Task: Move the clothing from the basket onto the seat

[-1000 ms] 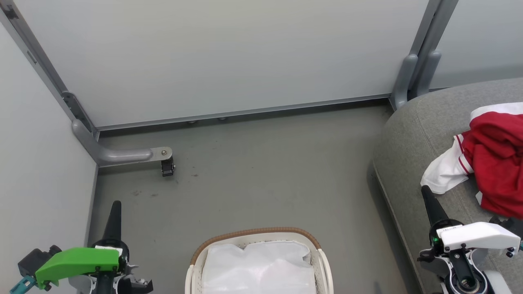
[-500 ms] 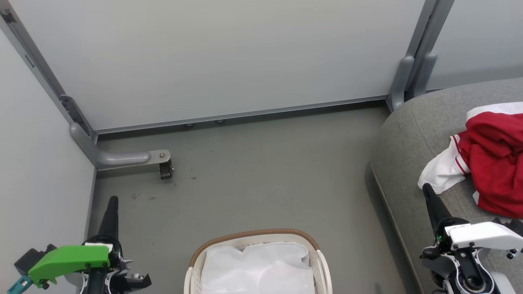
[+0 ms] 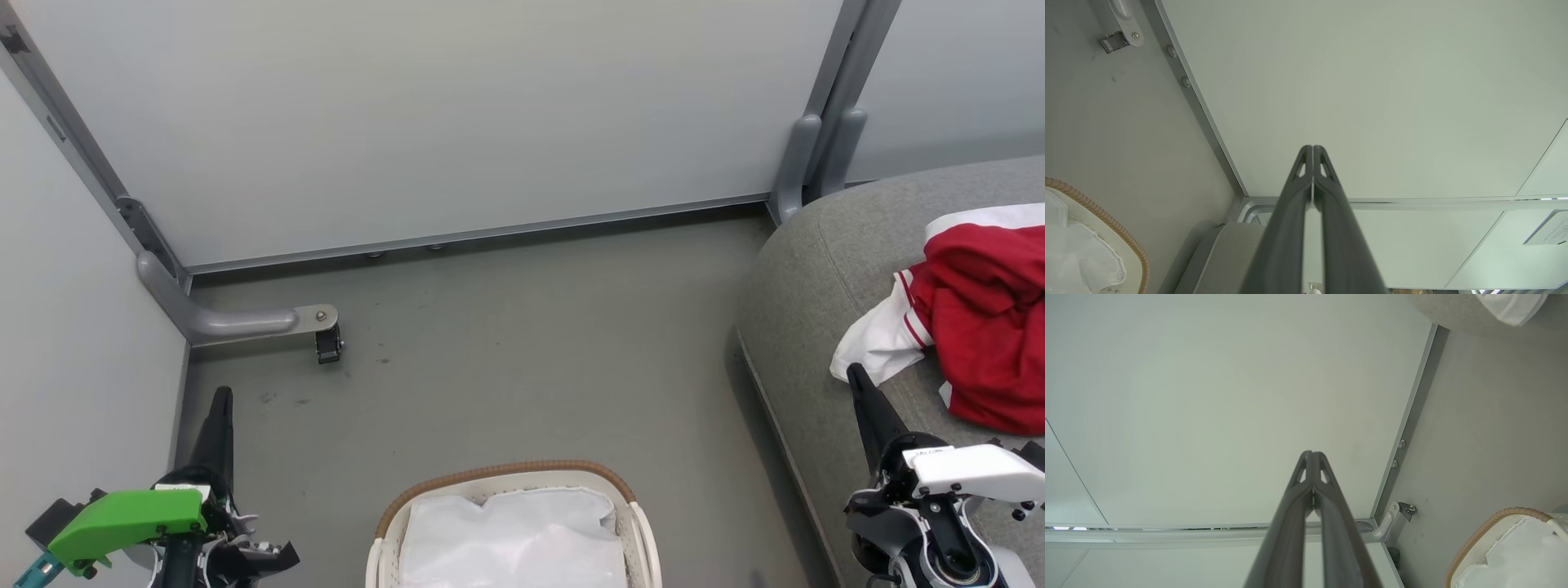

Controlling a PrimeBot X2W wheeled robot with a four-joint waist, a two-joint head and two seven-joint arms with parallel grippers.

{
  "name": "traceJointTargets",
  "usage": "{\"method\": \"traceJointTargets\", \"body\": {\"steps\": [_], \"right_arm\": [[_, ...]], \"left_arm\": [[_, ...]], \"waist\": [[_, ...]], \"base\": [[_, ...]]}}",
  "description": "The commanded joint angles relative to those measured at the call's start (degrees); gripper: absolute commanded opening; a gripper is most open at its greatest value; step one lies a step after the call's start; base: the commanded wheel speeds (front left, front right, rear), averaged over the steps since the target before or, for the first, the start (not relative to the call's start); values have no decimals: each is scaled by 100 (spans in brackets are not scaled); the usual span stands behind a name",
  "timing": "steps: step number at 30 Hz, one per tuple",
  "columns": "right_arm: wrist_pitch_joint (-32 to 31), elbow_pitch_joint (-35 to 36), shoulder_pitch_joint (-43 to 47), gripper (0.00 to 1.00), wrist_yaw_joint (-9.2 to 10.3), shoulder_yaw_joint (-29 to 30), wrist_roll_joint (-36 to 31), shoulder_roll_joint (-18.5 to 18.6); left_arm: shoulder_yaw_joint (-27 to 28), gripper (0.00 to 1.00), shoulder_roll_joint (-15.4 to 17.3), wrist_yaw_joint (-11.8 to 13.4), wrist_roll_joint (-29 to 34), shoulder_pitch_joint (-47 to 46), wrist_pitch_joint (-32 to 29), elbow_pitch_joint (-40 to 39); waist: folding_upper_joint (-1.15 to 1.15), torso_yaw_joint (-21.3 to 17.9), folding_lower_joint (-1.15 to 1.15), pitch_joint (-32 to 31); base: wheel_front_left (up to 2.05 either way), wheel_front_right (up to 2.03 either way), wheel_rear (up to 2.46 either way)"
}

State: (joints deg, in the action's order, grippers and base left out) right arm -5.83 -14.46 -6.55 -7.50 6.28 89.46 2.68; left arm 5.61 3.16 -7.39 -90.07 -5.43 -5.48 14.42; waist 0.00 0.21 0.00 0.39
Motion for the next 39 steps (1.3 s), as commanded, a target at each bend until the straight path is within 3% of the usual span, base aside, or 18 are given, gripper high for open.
{"method": "traceJointTargets", "body": {"steps": [1,39], "right_arm": [[-41,40,53,0,2,24,126,35],[-91,60,65,0,1,35,304,36]], "left_arm": [[37,0,19,-17,-120,-117,-39,-39],[84,0,-1,-18,-252,-117,-96,-46]], "waist": [[0,-5,0,-5],[0,-21,0,-21]], "base": [[0,0,0],[0,0,0]]}}
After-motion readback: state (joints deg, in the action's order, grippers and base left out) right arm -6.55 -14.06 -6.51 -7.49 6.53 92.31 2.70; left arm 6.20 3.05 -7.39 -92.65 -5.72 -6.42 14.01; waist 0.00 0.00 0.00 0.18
